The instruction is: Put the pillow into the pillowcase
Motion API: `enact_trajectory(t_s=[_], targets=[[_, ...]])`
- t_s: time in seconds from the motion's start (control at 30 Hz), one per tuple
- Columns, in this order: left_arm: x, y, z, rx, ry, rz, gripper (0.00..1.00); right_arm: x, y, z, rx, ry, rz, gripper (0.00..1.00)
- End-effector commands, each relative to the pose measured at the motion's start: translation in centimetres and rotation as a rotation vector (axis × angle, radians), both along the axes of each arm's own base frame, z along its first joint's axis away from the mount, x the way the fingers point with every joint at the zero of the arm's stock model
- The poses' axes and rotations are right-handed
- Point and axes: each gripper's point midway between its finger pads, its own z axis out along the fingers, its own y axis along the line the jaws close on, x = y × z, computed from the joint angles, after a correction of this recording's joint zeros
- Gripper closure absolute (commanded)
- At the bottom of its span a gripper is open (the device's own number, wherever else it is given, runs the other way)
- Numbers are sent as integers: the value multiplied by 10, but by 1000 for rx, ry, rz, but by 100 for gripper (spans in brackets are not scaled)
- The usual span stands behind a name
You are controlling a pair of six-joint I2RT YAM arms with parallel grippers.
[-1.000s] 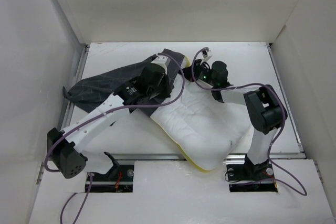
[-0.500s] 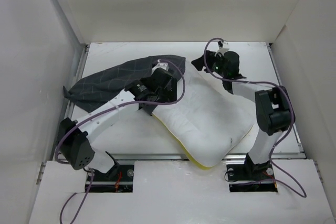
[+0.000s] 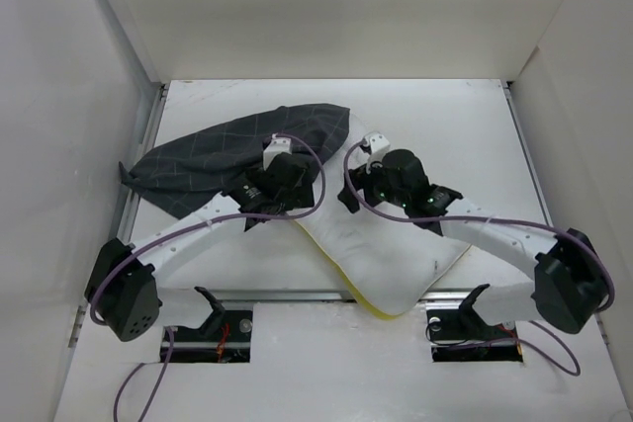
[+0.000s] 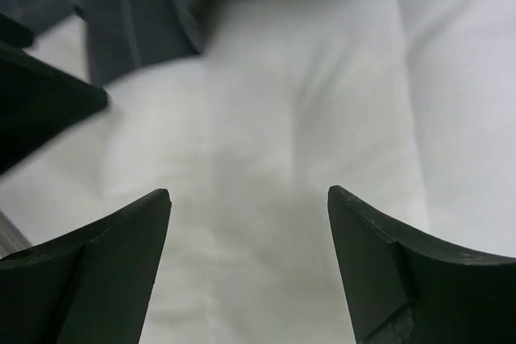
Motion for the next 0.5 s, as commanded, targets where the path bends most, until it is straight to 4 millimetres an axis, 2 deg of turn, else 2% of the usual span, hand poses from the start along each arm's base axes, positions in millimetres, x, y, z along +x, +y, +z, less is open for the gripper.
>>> enact_trajectory(t_s=[0.0, 0.07, 0.1, 0.13, 0.2, 0.27, 0.37, 0.4, 0.47], targets=[[25, -11, 16, -27, -123, -8, 6, -2, -35, 4, -41, 8, -109, 16], [29, 0, 6, 30, -115, 32, 13, -21, -35, 6, -77, 9, -45, 16], [31, 2, 0, 53, -100, 50, 16, -27, -38, 14, -95, -24, -18, 16], [34, 7, -2, 71, -92, 67, 23, -38, -31, 20, -96, -35, 28, 16], [33, 8, -10, 92, -69, 66, 23, -48, -33, 24, -111, -43, 42, 15], [34, 1, -12, 77, -64, 38, 23, -57, -32, 18, -122, -32, 62, 14], [32, -2, -16, 74, -54, 10, 25, -59, -30, 18, -122, -33, 71, 14], [33, 0, -15, 81, -60, 18, 35, -62, -27, 18, -122, -34, 83, 14], [31, 5, -17, 97, -52, 39, 48, -66, -23, 13, -143, -40, 112, 14]])
